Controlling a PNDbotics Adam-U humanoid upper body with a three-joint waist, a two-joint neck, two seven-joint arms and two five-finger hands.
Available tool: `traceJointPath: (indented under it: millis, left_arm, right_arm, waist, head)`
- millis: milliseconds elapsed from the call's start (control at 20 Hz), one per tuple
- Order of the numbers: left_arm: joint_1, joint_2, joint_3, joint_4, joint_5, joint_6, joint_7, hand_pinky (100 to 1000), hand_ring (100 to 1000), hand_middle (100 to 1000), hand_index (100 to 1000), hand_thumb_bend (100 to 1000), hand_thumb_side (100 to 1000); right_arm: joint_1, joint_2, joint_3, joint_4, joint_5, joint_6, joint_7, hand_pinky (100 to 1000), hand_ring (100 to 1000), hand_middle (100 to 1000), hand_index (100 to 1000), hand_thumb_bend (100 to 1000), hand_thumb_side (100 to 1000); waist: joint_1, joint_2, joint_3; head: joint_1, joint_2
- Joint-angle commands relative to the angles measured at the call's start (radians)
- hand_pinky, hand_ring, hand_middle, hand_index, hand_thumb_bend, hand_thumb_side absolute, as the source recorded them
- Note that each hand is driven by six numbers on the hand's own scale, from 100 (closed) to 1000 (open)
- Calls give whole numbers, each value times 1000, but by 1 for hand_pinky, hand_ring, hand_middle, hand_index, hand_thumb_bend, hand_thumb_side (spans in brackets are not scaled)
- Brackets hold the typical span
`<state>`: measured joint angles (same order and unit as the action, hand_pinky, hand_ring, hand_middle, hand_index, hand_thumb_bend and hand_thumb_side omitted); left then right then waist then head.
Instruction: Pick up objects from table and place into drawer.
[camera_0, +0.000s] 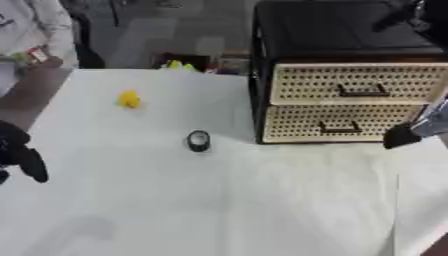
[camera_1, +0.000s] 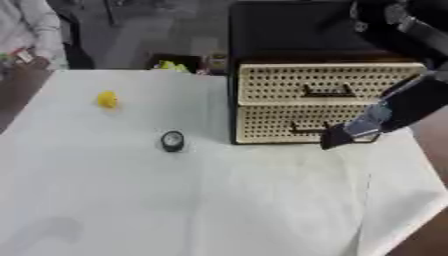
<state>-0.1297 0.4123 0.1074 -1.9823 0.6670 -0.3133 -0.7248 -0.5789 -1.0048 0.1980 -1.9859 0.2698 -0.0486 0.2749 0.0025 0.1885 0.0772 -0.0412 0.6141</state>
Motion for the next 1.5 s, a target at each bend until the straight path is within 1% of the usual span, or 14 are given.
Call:
traceJointPath:
  millis: [50, 300, 450, 900, 1150, 1500]
  left_arm:
    - [-9, 26, 1, -18, 3, -2, -4, 503, 563, 709, 782, 100, 897]
    - [-10, 24, 0, -18, 2, 1, -5, 503, 564, 710, 782, 100, 900]
    - [-10, 23, 0, -18, 1, 1, -5, 503, 564, 710, 782, 100, 900]
    - [-9, 18, 0, -18, -3, 3, -5, 503, 564, 710, 782, 100, 903]
    - [-8, 14, 1, -18, -9, 5, -6, 503, 563, 711, 781, 100, 908]
    - [-9, 12, 0, -18, -11, 5, -6, 504, 563, 711, 781, 100, 906]
  right_arm:
    - [-20, -15, 3, -14, -17, 14, 49, 100, 100, 100, 780, 1000, 566]
    - [-26, -6, -1, -14, -38, 46, 126, 100, 100, 100, 789, 1000, 571]
    - [-27, -1, -8, -14, -40, 74, 170, 100, 100, 100, 802, 1000, 571]
    - [-18, 37, -31, -14, -9, 186, 296, 100, 100, 100, 808, 1000, 566]
    - [-2, 54, -44, -14, -2, 220, 315, 100, 100, 100, 807, 1000, 565]
    - [15, 68, -44, -14, 47, 272, 320, 100, 100, 100, 808, 1000, 569]
  waist:
    - [0, -11, 2]
    - [0, -11, 3]
    - [1, -11, 3]
    - [3, -9, 4]
    - [5, -6, 3]
    - [6, -5, 5]
  head:
    - [-3, -5]
    - [-3, -6]
    - [-3, -6]
    - [-5, -8]
    - [-5, -8]
    - [-9, -13]
